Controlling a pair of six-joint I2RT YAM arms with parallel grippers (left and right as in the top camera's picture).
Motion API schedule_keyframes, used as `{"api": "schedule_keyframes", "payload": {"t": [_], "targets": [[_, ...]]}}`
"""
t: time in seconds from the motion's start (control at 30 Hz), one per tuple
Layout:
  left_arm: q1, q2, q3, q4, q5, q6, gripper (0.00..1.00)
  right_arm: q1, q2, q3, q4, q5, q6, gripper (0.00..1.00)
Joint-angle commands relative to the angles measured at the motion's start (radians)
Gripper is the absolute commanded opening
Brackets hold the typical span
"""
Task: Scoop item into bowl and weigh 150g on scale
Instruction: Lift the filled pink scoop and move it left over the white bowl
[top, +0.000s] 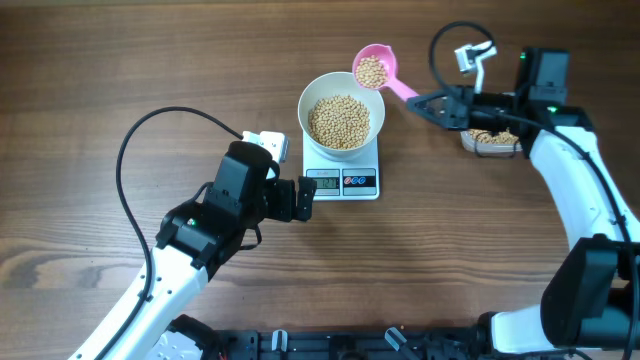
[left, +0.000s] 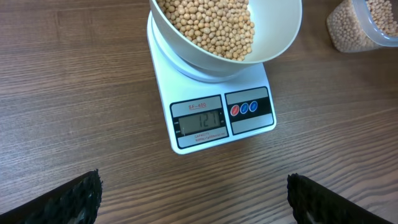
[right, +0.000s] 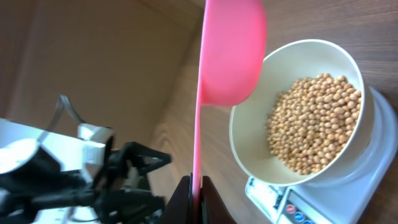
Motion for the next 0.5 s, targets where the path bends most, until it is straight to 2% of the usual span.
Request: {"api": "schedule_keyframes", "payload": {"t": [0.0,0.1,0.3,0.47], "targets": [[0.005,0.003,0.003,0.003,-0.01,0.017,1.0,0.06,-0.005,0.004,0.009,0.145,-0.036,0.04],[0.005,0.003,0.003,0.003,-0.01,0.016,1.0,0.11,-0.01,0.013,0.007,0.203,-0.084,0.04],[0.005,0.003,0.003,0.003,-0.01,0.017,1.0,0.205,-0.095,0.023,-0.019,0.571,-0.202,0.04],[0.005,0.003,0.003,0.003,-0.01,0.017,1.0,0.277,-0.116,0.023,-0.077,0.739,-0.331,0.04]]}}
